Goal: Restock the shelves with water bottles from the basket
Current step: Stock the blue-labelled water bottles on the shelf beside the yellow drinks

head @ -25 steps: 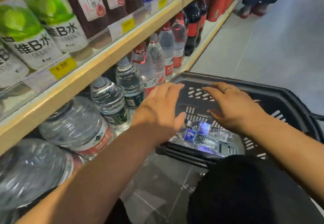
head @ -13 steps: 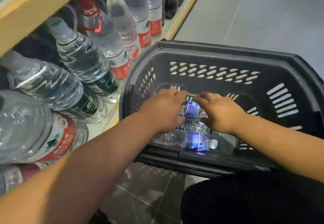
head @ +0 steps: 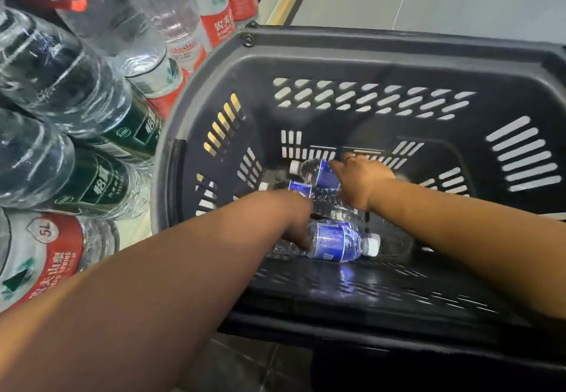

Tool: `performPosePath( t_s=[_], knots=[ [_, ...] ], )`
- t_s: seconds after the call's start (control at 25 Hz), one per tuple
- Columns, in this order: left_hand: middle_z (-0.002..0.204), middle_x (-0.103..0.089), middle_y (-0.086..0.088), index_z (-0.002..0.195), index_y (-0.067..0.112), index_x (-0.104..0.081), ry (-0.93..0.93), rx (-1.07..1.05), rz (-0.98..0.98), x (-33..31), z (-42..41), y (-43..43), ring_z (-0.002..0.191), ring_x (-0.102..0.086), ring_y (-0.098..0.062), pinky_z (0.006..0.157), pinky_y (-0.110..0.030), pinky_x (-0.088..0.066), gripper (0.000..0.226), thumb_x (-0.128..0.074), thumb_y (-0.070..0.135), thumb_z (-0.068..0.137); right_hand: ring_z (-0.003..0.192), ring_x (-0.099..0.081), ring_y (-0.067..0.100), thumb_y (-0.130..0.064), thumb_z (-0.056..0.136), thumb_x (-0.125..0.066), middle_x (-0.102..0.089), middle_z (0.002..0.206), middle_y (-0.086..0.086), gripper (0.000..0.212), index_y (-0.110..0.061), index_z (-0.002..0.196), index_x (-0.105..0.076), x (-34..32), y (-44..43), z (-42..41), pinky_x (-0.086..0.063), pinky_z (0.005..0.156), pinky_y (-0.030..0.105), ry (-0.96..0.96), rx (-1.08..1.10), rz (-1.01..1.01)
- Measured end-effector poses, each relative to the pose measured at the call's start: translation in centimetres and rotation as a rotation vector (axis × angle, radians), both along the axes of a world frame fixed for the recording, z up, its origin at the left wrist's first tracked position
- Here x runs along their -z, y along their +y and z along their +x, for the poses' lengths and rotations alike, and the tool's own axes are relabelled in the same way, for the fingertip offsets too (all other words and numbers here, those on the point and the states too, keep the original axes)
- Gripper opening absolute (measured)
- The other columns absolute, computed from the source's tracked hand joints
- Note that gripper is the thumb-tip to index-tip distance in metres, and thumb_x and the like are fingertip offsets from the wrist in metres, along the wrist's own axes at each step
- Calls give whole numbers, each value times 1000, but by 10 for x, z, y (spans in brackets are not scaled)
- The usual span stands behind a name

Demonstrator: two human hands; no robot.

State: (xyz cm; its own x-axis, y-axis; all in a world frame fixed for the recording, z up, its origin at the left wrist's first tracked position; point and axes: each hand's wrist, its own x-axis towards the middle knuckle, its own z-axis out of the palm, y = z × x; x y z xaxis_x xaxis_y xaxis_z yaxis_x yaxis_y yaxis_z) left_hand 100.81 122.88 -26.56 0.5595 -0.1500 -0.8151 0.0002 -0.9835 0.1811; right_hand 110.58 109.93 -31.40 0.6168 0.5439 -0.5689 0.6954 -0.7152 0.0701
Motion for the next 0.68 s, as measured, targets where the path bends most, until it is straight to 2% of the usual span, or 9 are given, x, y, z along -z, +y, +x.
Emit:
performPosePath(
  t_s=[0.12,0.24,0.36,0.44,0.6,0.68],
  knots=[
    [132,-57,-5,131,13,-53,128,35,11,15,5,-10,113,-57,-28,94,-36,-47,67,-70,51,79,111,-57,31,-16,85,-58,-50,129,8,53,-19,134,-39,17,2,8,-53,81,39,-13,11,5],
    [127,-61,-6,122,11,-61,152,138,5,30,7,-15,105,-59,-26,91,-35,-49,55,-71,47,80,110,-58,32,-13,86,-55,-50,128,11,47,-11,131,-43,29,6,15,-53,80,38,-40,-19,3],
    [129,-59,-4,126,16,-59,104,252,49,36,4,-15,115,-56,-26,96,-37,-49,56,-72,46,80,114,-53,30,-21,85,-58,-50,126,11,46,-10,128,-46,33,8,19,-53,88,43,-26,-26,-13],
    [131,-57,-4,129,17,-56,75,256,65,41,4,-13,119,-54,-27,98,-40,-48,64,-74,48,76,111,-54,31,-24,84,-62,-51,122,13,53,-12,130,-41,31,7,17,-53,88,44,40,10,18],
    [126,-59,-6,126,13,-54,114,217,44,46,5,-7,109,-59,-27,95,-42,-50,65,-77,43,73,96,-60,29,-35,86,-67,-59,117,11,68,-22,141,-29,29,-4,23,-53,77,36,232,227,60],
    [126,-59,-7,127,13,-52,124,203,34,44,6,-5,105,-60,-27,92,-40,-50,62,-75,39,76,101,-61,29,-43,80,-72,-62,117,9,67,-22,135,-40,34,-11,33,-53,85,38,230,242,61]
  ],
)
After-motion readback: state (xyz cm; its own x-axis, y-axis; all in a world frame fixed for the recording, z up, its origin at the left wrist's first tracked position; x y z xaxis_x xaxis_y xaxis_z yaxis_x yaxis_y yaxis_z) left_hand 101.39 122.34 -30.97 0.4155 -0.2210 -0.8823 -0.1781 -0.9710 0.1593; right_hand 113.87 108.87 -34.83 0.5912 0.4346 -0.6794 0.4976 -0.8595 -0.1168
